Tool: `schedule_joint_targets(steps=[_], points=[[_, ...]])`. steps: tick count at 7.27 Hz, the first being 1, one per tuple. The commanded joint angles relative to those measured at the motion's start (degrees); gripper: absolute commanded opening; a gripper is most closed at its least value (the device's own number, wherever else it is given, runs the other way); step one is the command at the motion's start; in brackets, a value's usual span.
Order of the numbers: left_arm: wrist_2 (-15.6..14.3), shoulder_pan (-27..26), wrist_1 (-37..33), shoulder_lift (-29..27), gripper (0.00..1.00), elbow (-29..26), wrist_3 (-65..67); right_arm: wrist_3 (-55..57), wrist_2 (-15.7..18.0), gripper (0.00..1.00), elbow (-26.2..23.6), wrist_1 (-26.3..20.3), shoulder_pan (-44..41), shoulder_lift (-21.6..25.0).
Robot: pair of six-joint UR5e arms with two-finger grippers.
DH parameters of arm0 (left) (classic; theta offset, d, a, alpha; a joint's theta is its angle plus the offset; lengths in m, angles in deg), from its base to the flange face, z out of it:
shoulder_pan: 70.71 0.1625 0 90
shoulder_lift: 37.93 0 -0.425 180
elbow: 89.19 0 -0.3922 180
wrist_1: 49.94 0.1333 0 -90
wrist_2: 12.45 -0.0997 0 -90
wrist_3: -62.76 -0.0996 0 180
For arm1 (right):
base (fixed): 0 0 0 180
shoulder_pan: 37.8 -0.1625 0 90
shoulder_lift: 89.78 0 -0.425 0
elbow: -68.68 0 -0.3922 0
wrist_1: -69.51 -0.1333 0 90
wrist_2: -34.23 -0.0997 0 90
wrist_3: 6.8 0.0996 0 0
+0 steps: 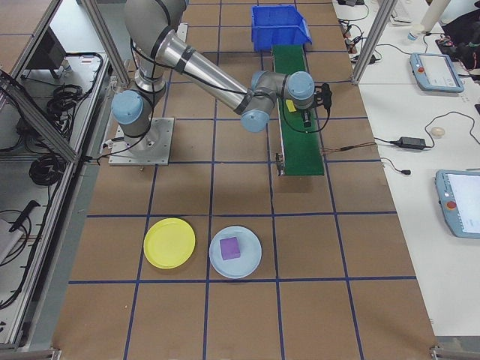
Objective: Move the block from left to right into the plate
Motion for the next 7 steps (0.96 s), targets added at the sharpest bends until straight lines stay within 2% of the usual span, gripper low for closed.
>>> schedule_joint_targets(steps=[1,7], points=[[-0.37,0.07,-0.16,0.02,1.00,-0.18,-0.04,-0.01,0.03,1.00,-0.19,0.09,-0.39,-0.47],[-0.37,0.07,-0.33,0.02,1.00,-0.36,-0.13,-0.18,0.90,1.00,-0.54,0.00,-0.39,-1.27]])
